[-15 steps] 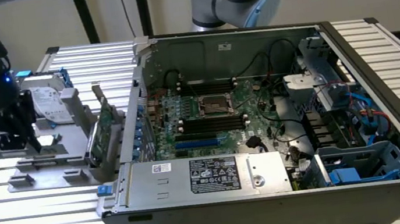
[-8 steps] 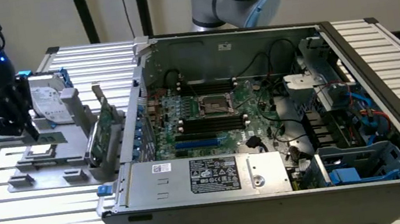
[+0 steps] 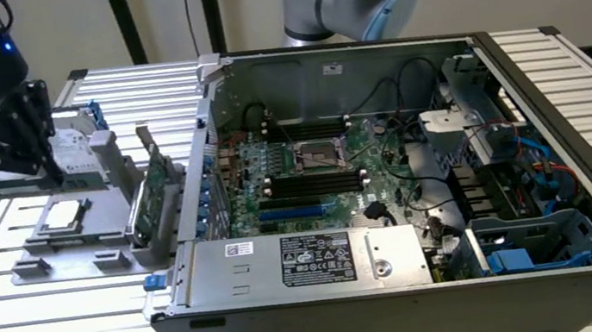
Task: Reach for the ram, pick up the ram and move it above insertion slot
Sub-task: 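Pick up the ram and move it above insertion slot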
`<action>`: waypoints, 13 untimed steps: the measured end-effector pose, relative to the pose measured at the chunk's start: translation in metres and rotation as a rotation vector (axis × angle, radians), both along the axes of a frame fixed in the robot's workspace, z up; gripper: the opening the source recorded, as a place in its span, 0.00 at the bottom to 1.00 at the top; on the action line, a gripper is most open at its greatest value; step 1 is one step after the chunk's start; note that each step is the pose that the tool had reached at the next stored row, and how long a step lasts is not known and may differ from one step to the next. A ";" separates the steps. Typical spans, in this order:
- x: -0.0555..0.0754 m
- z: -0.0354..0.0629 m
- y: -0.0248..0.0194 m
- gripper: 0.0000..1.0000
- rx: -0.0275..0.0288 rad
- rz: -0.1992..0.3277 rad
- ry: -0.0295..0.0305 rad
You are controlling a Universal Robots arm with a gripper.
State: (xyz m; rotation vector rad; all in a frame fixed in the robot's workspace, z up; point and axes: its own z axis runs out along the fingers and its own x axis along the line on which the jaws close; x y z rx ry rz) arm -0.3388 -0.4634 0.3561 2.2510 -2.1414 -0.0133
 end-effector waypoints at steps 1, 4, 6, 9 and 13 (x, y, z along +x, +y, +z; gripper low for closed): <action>0.004 0.0035 0.0000 0.14 0.0007 0.000 0.0008; 0.017 0.0126 0.0001 0.14 0.0033 0.000 0.0022; 0.026 0.0177 0.0001 0.14 0.0055 0.000 0.0027; 0.039 0.0229 0.0003 0.14 0.0104 0.000 0.0027; 0.055 0.0266 0.0007 0.14 0.0178 0.000 0.0027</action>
